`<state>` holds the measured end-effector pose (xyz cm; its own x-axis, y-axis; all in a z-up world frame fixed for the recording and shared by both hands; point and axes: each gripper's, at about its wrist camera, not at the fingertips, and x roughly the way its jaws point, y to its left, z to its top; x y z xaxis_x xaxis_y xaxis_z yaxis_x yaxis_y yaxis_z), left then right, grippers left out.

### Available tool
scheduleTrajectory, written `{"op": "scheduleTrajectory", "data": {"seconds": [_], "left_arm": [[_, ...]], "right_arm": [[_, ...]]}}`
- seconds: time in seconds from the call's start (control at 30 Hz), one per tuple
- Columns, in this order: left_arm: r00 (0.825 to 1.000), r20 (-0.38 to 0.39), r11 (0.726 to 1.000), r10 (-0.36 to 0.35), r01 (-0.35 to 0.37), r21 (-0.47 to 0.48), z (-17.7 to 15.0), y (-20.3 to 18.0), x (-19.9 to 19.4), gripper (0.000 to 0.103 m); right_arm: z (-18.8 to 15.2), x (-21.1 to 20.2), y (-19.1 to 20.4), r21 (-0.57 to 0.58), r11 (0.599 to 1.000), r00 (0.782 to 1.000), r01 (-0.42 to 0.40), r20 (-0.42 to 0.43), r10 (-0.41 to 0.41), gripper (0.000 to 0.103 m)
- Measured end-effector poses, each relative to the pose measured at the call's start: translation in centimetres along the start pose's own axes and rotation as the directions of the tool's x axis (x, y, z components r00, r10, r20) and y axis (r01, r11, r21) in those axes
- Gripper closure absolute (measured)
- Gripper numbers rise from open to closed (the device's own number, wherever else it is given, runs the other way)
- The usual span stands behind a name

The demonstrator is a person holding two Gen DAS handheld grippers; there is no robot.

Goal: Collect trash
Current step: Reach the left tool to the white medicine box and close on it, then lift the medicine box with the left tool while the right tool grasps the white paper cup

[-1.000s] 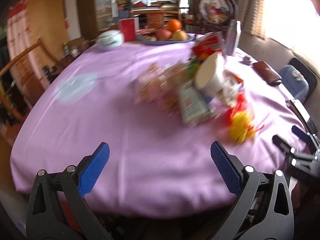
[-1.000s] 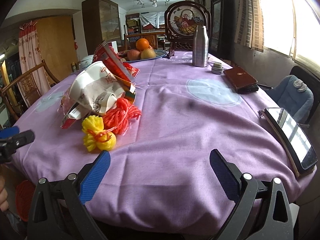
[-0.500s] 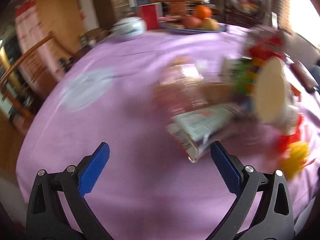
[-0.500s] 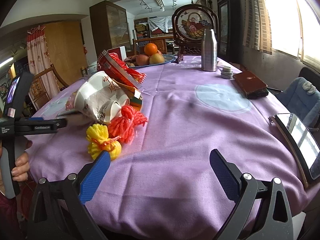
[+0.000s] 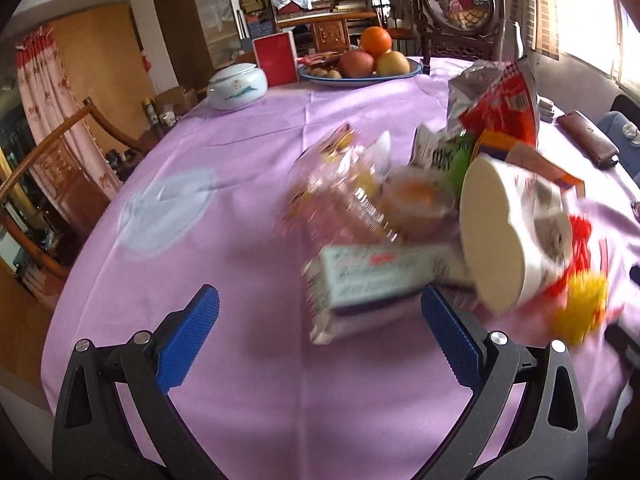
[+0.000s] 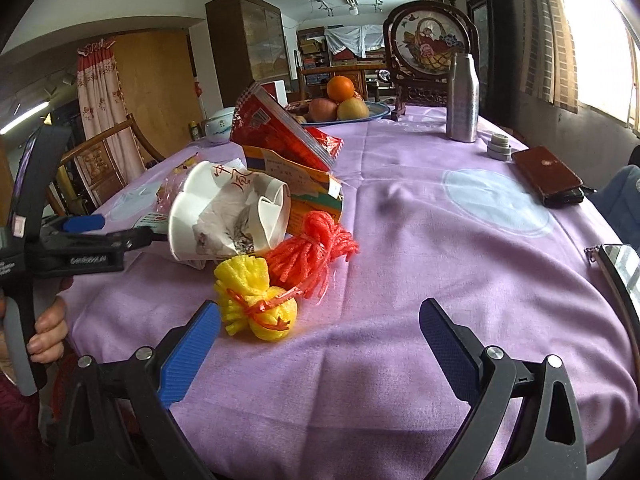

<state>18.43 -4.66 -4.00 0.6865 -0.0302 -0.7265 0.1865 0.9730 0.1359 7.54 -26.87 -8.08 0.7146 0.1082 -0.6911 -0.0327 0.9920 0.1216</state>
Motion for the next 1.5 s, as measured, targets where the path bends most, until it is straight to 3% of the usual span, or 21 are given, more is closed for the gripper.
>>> {"op": "scheduleTrajectory", "data": {"seconds": [0.37, 0.47, 0.53, 0.6, 0.67, 0.73, 0.83, 0.9, 1.03, 1.13, 1.17, 1.3, 1.37, 1.5], "left_arm": [[0.994, -0.093, 0.998, -0.049, 0.046, -0.034, 2.1, -0.8, 2.9, 0.005], [0.997, -0.060, 0.999, 0.047, -0.047, -0.004, 0.6, 1.7, 1.6, 0.005], [0.984, -0.069, 0.986, 0.166, -0.166, 0.002, -0.7, 4.5, 1.2, 0.006], [0.975, -0.084, 0.978, 0.204, -0.206, -0.019, -1.8, 6.7, 0.7, 0.006], [0.979, -0.084, 0.981, 0.183, -0.188, -0.054, -2.5, 8.4, -0.2, 0.006], [0.993, -0.026, 0.992, 0.115, -0.116, -0.047, -2.6, 8.5, -1.6, 0.006], [0.999, 0.050, 0.997, 0.011, -0.015, 0.077, -2.5, 6.2, -2.8, 0.006], [0.997, 0.051, 0.983, -0.055, 0.046, 0.175, -2.4, 4.4, -2.5, 0.006], [0.998, 0.014, 0.962, -0.057, 0.051, 0.267, -2.5, 1.9, -0.3, 0.006], [0.998, -0.011, 0.962, -0.062, 0.063, 0.266, -2.6, 1.2, 1.1, 0.006], [0.997, -0.016, 0.964, -0.070, 0.072, 0.255, -2.5, 1.2, 1.3, 0.012], [0.988, -0.059, 0.970, -0.143, 0.152, 0.190, -3.4, 0.7, 1.8, 0.048], [0.987, -0.045, 0.973, -0.151, 0.157, 0.171, -3.5, 0.3, 1.4, 0.054], [0.979, -0.028, 0.973, -0.200, 0.202, 0.110, -3.7, 0.1, 0.2, 0.055]], "right_arm": [[-0.3, 0.5, 0.1, 0.002, 1.000, 1.000, -0.007, -0.019, 0.007, 0.006], [-0.2, 0.4, 0.3, -0.008, 1.000, 1.000, -0.010, -0.014, 0.010, 0.006], [-0.1, 0.6, 0.4, -0.014, 1.000, 1.000, -0.020, -0.015, 0.020, 0.006], [-0.2, 1.0, 0.6, -0.017, 0.999, 0.999, -0.031, -0.024, 0.030, 0.006], [-0.2, 1.4, 0.8, -0.019, 0.999, 0.999, -0.035, -0.033, 0.035, 0.006], [-0.2, 1.6, 0.9, -0.018, 0.999, 0.999, -0.035, -0.039, 0.035, 0.006], [-0.1, 1.7, 1.1, -0.013, 0.999, 0.998, -0.041, -0.047, 0.040, 0.006], [-0.1, 1.6, 1.1, -0.009, 0.999, 0.998, -0.043, -0.049, 0.043, 0.006], [-0.2, 1.7, 1.3, -0.011, 0.999, 0.997, -0.045, -0.058, 0.044, 0.006], [-0.4, 2.1, 1.4, -0.008, 0.999, 0.996, -0.046, -0.076, 0.045, 0.006], [-0.4, 2.3, 1.4, -0.005, 0.999, 0.996, -0.046, -0.082, 0.045, 0.006], [-0.6, 2.4, 1.2, 0.004, 0.999, 0.996, -0.040, -0.084, 0.040, 0.006], [-0.7, 2.4, 1.4, -0.003, 0.999, 0.996, -0.034, -0.086, 0.034, 0.005], [-0.9, 2.3, 1.6, -0.025, 0.999, 0.997, -0.022, -0.076, 0.020, 0.005]]}}
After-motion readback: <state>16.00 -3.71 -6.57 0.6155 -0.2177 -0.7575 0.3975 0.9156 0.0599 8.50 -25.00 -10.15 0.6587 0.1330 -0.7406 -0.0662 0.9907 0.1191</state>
